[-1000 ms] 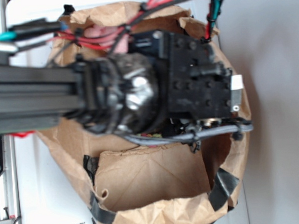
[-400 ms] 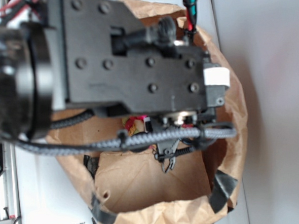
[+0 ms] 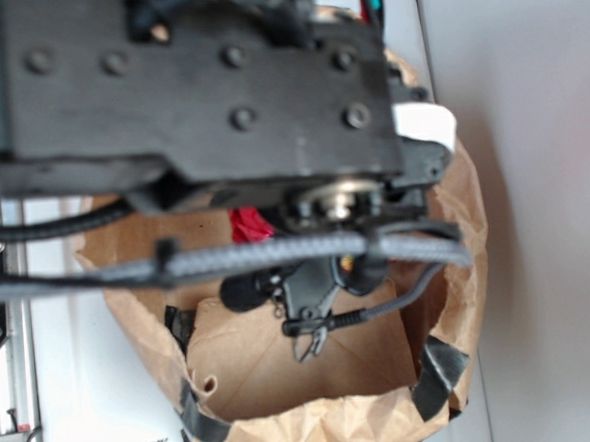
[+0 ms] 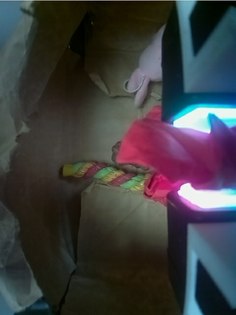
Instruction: Grab the red paper.
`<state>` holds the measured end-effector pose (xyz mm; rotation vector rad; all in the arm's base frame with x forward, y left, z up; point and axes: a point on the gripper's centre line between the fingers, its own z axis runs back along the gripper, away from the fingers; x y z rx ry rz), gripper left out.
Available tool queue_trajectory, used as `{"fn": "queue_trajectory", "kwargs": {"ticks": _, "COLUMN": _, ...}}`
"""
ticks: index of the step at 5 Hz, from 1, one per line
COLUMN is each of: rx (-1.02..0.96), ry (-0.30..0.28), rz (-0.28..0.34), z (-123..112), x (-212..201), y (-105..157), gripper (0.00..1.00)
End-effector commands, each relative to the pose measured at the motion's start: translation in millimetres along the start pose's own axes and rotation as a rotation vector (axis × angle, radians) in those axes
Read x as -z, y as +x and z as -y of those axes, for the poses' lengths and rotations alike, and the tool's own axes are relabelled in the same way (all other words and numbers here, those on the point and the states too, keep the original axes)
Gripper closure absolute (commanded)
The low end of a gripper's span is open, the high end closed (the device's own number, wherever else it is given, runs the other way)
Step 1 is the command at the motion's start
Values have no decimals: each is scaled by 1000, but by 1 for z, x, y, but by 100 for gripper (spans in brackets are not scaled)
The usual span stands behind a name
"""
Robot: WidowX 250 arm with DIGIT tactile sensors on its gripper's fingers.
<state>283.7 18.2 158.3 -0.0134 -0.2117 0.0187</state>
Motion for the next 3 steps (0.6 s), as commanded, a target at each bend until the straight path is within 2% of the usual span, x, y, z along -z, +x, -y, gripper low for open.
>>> {"fn": "queue_trajectory", "kwargs": {"ticks": 1, "rx": 4, "ry": 9, "rz": 139, "z": -5, "x": -56, "y": 11, "gripper": 100}}
{"fn": "queue_trajectory", "kwargs": {"ticks": 3, "rx": 3, "ry": 42, "rz": 122, "z": -6, "x": -57, "y": 14, "gripper": 100}}
